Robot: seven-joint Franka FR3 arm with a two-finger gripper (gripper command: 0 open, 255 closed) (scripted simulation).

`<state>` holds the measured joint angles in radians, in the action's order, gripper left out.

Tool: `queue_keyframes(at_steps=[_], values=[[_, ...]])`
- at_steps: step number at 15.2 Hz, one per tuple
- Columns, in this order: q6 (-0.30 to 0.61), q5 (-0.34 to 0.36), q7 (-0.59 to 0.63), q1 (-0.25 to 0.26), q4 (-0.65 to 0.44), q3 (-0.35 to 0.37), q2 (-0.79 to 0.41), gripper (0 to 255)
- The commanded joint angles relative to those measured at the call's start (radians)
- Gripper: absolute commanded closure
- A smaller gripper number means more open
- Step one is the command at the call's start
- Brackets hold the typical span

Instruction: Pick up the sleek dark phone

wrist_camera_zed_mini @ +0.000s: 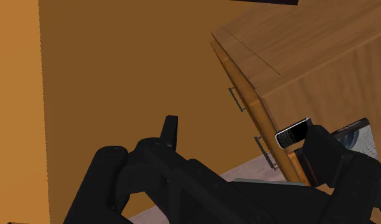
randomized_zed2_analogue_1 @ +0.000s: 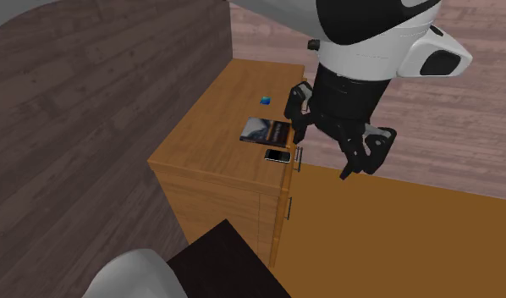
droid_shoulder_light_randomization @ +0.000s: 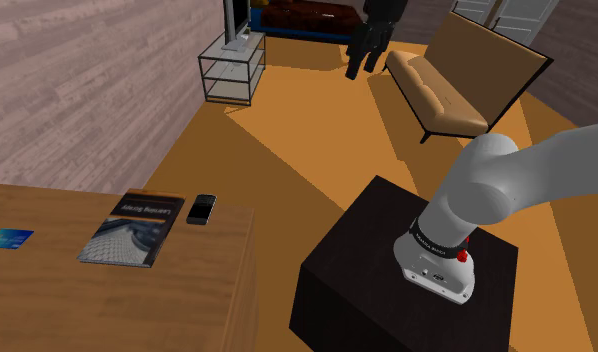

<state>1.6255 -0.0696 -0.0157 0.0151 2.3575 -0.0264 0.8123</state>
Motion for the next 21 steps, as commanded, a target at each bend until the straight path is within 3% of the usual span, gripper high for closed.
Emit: queue_keyframes(at_steps=[1,13,21], values=[[0.000,0.000,0.000,0.000,0.000,0.000,0.000,0],[0.299,-0.117,0.414,-0.004,0.105,0.290,-0.192,0],[0.495,-0.093,0.715,-0.047,0.039,0.479,-0.464,0]])
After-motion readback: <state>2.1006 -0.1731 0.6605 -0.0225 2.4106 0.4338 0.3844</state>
